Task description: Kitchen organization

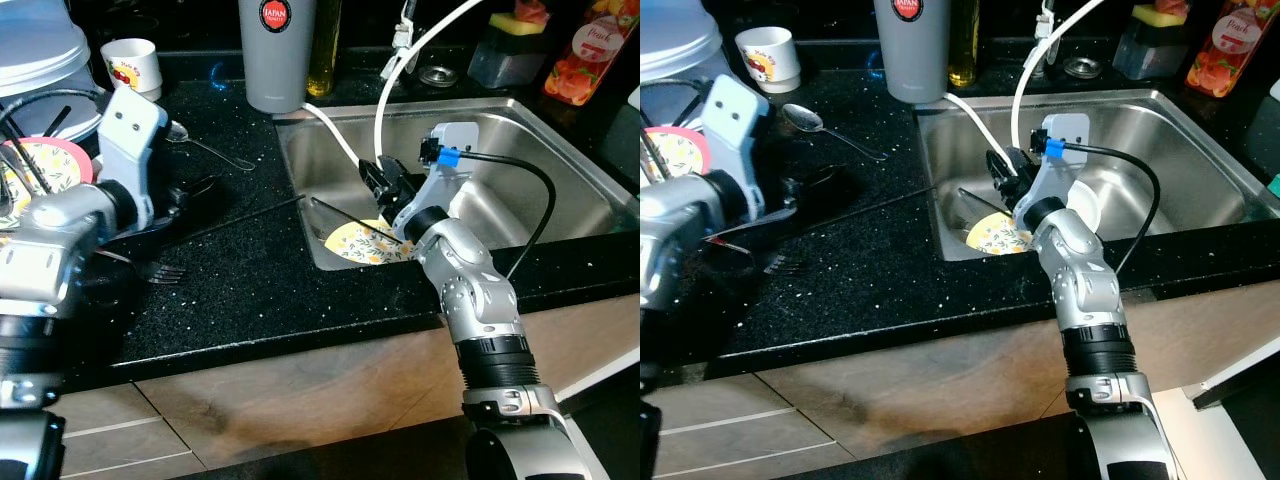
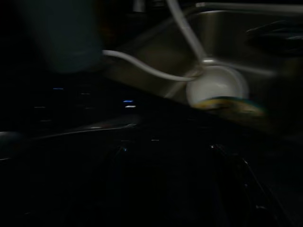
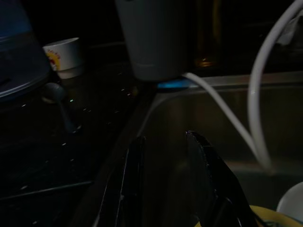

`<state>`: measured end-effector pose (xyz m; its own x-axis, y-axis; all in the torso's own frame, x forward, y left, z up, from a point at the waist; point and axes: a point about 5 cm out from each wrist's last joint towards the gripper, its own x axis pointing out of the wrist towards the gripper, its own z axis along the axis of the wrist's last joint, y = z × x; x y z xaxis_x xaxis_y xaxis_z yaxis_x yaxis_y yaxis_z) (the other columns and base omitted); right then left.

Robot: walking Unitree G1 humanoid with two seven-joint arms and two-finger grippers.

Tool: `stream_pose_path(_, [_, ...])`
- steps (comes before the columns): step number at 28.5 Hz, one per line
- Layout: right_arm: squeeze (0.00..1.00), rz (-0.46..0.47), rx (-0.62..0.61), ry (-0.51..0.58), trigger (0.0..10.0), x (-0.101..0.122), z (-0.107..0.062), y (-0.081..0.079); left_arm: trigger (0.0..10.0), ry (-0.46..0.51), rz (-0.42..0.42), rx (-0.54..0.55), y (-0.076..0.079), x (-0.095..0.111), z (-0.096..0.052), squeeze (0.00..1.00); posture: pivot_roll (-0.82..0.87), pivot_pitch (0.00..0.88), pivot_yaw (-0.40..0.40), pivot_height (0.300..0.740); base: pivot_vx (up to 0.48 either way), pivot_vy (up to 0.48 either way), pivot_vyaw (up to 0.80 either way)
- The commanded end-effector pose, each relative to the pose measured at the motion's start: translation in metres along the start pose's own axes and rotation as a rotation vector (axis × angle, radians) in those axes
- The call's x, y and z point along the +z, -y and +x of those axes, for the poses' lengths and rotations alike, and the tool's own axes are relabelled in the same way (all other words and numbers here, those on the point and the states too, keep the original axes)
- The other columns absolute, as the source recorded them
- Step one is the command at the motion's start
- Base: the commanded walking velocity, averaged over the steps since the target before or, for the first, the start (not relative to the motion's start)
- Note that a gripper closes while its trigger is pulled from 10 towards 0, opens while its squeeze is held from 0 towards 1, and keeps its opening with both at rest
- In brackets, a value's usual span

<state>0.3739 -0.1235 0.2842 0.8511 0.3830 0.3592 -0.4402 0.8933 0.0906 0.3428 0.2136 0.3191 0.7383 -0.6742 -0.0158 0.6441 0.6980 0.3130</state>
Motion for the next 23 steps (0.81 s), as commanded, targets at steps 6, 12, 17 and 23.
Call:
stream_pose_path(6, [0.0, 0.003, 0.086, -0.03, 10.0, 0.0, 0.0, -0.011, 10.0, -0.093, -0.065, -0.259, 0.003, -0.021, 0.0, 0.0, 0.1, 0.218, -0.054, 0.74, 0.0, 0.0, 0.0])
stream_pose_path(12, [0.0, 0.001, 0.084, -0.03, 10.0, 0.0, 0.0, -0.01, 10.0, -0.2, 0.015, -0.301, 0.001, -0.031, 0.003, 0.0, 0.1, 0.209, -0.057, 0.74, 0.0, 0.0, 0.0])
stream_pose_path(17, [0.0, 0.001, 0.083, -0.03, 10.0, 0.001, 0.0, -0.01, 10.0, -0.363, 0.132, -0.285, -0.005, -0.048, 0.005, 0.0, 0.1, 0.198, -0.055, 0.74, 0.0, 0.0, 0.0])
stream_pose_path(23, [0.0, 0.001, 0.077, -0.032, 10.0, 0.001, -0.001, -0.008, 0.0, -0.505, 0.285, -0.265, -0.013, -0.058, 0.005, 0.0, 0.1, 0.196, -0.054, 0.74, 0.0, 0.0, 0.0])
